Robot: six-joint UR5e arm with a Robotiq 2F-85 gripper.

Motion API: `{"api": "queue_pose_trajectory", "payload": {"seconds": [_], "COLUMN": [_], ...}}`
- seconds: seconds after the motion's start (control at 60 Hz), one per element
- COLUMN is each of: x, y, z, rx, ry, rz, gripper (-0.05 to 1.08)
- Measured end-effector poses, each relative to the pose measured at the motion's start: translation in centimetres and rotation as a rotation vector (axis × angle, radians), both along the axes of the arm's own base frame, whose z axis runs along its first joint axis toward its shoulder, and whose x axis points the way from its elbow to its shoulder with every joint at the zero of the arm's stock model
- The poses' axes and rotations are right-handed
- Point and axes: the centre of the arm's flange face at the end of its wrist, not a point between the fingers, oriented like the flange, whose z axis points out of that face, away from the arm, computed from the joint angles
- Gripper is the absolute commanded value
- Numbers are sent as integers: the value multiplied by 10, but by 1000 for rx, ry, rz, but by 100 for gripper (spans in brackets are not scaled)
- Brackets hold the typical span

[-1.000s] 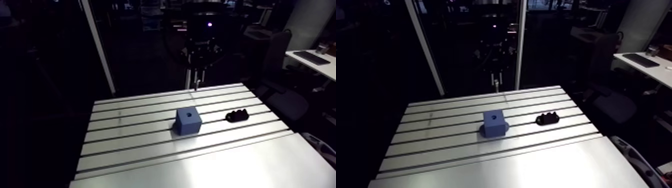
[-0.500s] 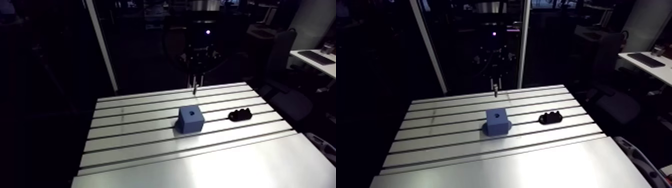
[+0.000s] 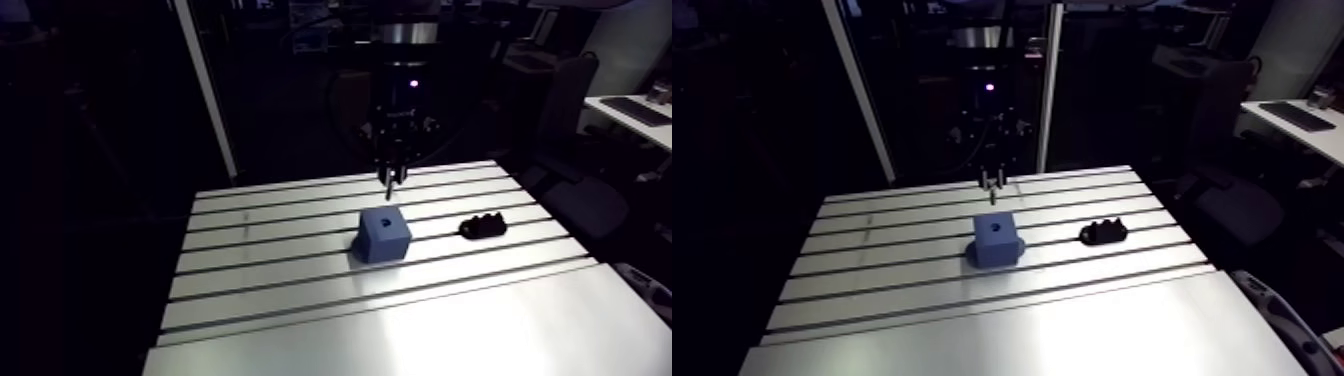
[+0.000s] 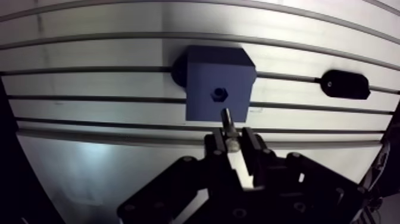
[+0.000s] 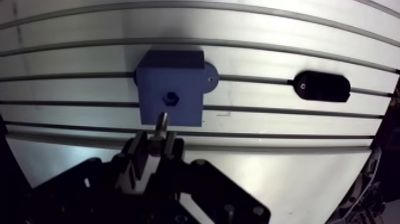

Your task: Pick up the M10 bolt and insert it into the hex recess until seated.

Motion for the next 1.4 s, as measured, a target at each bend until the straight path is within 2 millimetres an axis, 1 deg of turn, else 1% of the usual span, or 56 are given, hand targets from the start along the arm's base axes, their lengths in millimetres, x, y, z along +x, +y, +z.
{"api": "queue_pose_trajectory", "payload": {"seconds": [0.367, 0.683, 1.4], "x": [-2, -4, 0], "y": [0, 1, -1], "z": [-14, -22, -31], "rx": [2, 3, -5], "ry": [-1, -10, -28], "rz": [1, 3, 2], "gripper": [78, 78, 79]}}
